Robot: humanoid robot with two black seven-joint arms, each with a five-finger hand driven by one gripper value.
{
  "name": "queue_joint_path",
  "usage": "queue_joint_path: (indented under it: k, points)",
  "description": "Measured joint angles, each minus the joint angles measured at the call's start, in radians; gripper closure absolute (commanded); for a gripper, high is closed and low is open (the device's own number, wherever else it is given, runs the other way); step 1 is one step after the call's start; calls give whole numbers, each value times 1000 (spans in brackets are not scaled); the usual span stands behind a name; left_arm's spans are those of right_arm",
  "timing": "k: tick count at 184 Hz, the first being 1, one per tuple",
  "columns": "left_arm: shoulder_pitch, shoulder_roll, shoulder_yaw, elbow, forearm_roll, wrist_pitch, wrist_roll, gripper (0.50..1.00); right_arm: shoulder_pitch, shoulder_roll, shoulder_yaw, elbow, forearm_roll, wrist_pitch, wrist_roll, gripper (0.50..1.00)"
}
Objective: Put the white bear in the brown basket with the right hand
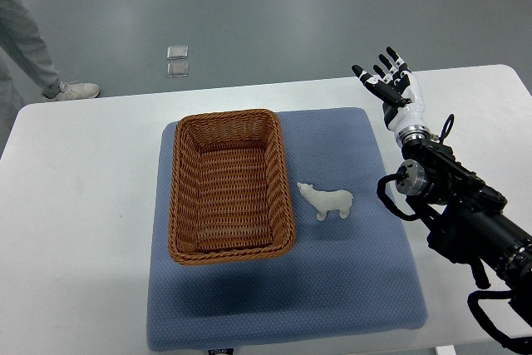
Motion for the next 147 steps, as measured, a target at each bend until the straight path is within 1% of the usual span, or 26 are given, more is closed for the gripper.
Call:
queue_joint_path:
  k: [147]
  points:
    - [0, 0, 2, -1, 0, 0, 0, 500, 0, 0, 0, -1, 0, -6, 0, 576]
